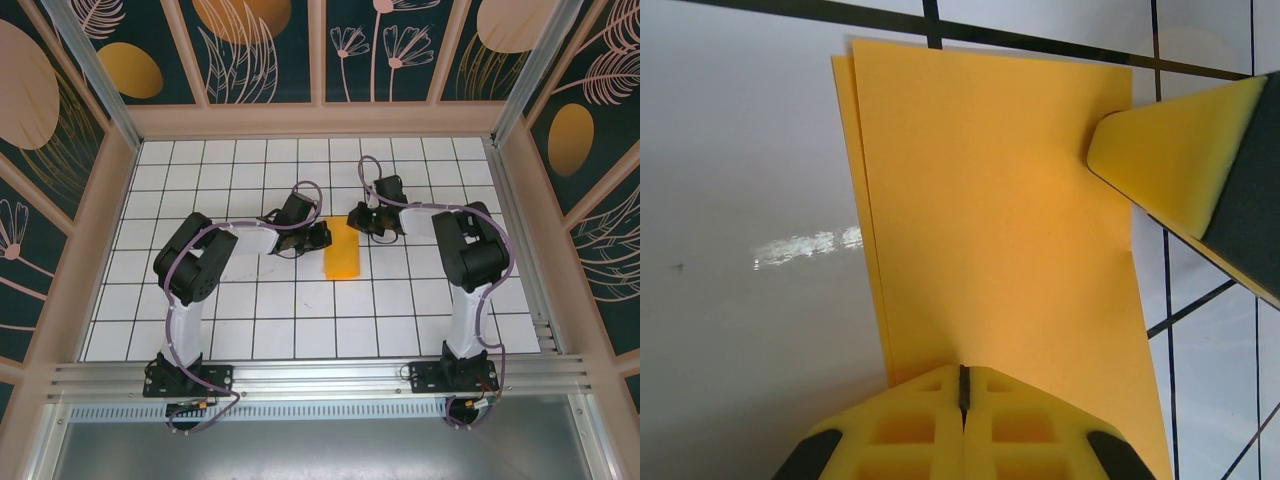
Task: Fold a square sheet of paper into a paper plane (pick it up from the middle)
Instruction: Fold the square sheet of paper in half at the center of the table.
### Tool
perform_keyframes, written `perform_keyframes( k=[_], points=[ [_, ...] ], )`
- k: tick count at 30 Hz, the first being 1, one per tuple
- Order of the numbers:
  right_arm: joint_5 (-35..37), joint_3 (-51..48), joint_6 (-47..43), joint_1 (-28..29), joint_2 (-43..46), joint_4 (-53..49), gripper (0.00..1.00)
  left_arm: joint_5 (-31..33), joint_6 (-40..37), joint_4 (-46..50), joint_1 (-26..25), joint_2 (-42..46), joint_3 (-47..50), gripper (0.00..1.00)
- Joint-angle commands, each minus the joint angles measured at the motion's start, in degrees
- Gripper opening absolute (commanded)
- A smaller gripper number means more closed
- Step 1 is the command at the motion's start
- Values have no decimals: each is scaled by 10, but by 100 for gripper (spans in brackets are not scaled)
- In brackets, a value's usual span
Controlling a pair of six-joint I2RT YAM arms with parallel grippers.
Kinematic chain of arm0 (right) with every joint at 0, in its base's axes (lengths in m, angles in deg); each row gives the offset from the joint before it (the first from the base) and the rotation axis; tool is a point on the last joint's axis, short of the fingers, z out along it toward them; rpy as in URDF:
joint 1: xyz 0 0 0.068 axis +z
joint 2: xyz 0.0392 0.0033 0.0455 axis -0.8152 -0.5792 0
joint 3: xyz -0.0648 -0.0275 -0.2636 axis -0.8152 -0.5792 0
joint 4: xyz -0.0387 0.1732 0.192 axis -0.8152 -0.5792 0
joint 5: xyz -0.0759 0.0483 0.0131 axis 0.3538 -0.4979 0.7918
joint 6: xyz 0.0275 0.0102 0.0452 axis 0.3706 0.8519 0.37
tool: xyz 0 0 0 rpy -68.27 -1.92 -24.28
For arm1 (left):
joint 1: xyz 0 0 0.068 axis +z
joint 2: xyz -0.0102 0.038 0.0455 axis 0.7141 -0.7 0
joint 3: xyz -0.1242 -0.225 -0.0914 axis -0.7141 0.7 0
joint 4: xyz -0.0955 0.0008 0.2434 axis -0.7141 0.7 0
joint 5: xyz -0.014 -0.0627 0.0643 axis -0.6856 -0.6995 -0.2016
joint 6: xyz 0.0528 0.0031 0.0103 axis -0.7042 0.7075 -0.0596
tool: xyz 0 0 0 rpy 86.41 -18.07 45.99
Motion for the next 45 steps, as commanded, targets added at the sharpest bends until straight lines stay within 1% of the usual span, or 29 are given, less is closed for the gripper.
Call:
perform_keyframes(
  k=[1, 6, 10, 16, 26, 35, 41, 45],
  points=[
    [5, 23, 0, -3, -19, -1, 9, 61, -16, 95, 2, -37, 34, 3],
    [48, 25, 9, -9, -22, -10, 9, 64, -17, 96, 3, -36, 38, 3],
    [68, 20, 30, -20, -20, 0, 9, 66, -18, 97, 3, -37, 41, 3],
    [69, 27, 47, -28, -23, 11, 9, 67, -18, 96, 3, -37, 44, 3],
    [77, 38, 40, -31, -25, 4, 9, 66, -19, 94, 2, -38, 45, 3],
    [66, 7, -1, -9, 73, -11, 11, 66, -18, 94, 3, -37, 42, 3],
    [45, -18, -17, 37, 85, -49, 11, 67, -19, 96, 3, -36, 38, 3],
    [37, -65, -13, 47, 103, -49, 11, 68, -19, 97, 3, -36, 38, 3]
  ],
)
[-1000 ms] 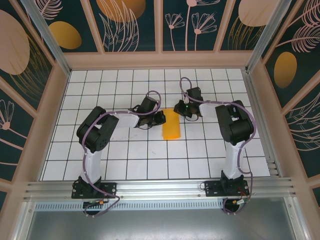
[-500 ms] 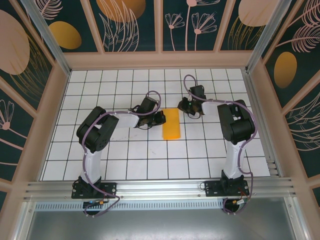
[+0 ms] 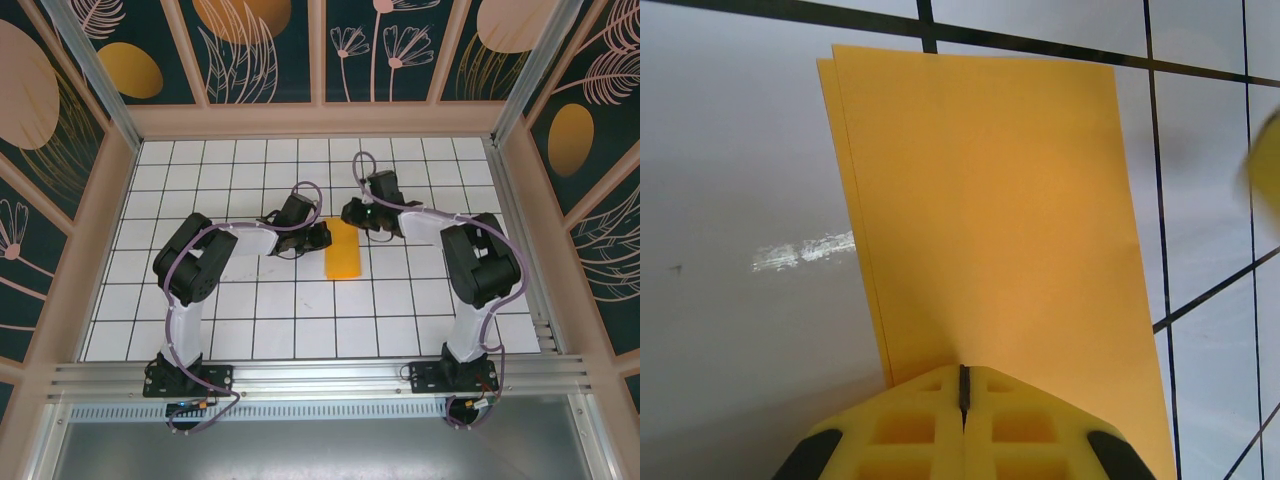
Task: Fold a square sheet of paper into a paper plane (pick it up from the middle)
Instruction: Fold the square sheet of paper in half at the center of the table.
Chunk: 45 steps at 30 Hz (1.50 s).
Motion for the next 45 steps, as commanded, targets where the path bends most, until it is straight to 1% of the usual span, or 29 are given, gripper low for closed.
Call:
perform_keyframes(
  k=[1, 6, 12, 16, 19, 21, 24, 28, 33, 36, 39, 45],
  points=[
    [-13, -48, -8, 1, 28, -30, 11, 66, -15, 113, 3, -38, 29, 3],
    [-18, -93, -9, -1, 56, -26, 11, 66, -15, 113, 3, -39, 27, 3],
    [-29, -108, -9, -3, 45, -24, 10, 68, -15, 114, 3, -38, 26, 3],
    [-36, -118, -16, -5, 55, -26, 10, 69, -14, 114, 3, -39, 27, 3],
    [-34, -117, -31, -3, 62, -55, 10, 68, -14, 114, 3, -39, 26, 3],
    [0, -113, -48, 4, 63, -96, 10, 70, -15, 114, 4, -39, 26, 3],
    [2, -132, -67, 5, 69, -119, 10, 70, -14, 113, 4, -40, 27, 2],
    [-5, -148, -81, 4, 91, -130, 10, 71, -12, 108, 4, -41, 31, 2],
    [-49, -118, -72, 15, 134, -114, 10, 71, -10, 106, 4, -40, 31, 2],
    [-58, -106, -66, 23, 130, -104, 10, 71, -11, 106, 3, -39, 29, 2],
    [-60, -105, -59, 25, 104, -96, 10, 70, -9, 106, 4, -41, 30, 2],
    [-60, -128, -58, 27, 85, -87, 10, 70, -10, 106, 4, -40, 30, 2]
  ],
)
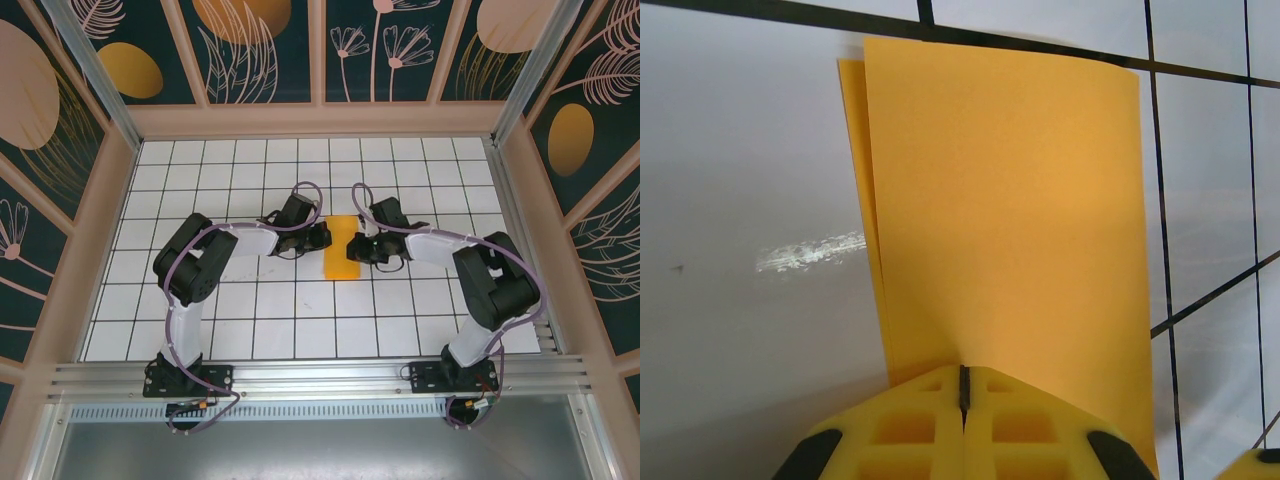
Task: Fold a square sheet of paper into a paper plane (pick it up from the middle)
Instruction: Fold the square sheet of paper in half at the center of the table.
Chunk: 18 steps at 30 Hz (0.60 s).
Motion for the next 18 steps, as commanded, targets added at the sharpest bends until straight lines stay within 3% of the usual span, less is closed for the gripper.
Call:
perform_keyframes(
  k=[1, 18],
  points=[
    [-7, -17, -2, 3, -9, 2, 10, 65, -10, 106, 4, -41, 30, 2],
    [-5, -106, -32, -8, 48, -69, 10, 68, -8, 102, 5, -45, 31, 2]
  ],
)
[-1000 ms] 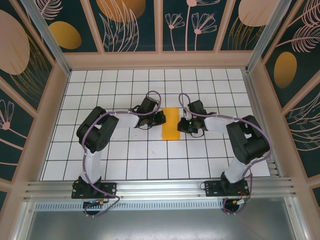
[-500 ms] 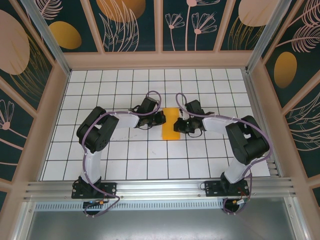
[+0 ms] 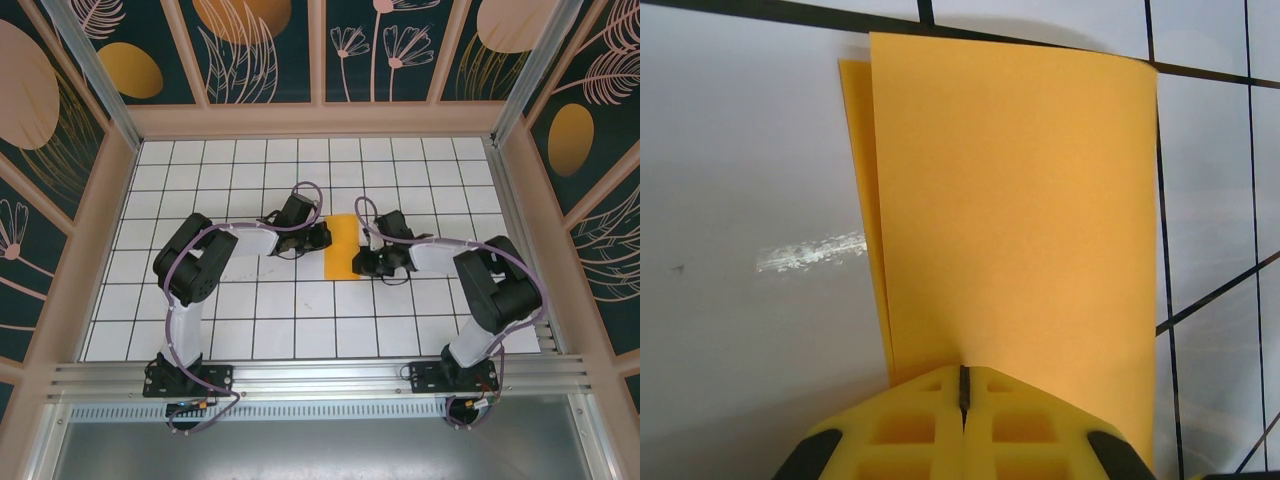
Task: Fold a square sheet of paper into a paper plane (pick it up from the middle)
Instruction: Fold the square sheet of paper in half at the center of the table.
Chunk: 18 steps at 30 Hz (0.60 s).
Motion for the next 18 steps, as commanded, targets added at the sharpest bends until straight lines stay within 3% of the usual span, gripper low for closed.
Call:
perform_keyframes(
  k=[1, 12, 18],
  points=[
    [3, -32, -18, -3, 28, -86, 10, 66, -8, 102, 5, -45, 30, 2],
    [22, 31, -19, -19, 86, -45, 10, 60, -11, 98, 5, -41, 29, 2],
    [16, 129, -31, -30, -44, -5, 10, 58, -12, 100, 5, -39, 24, 2]
  ],
)
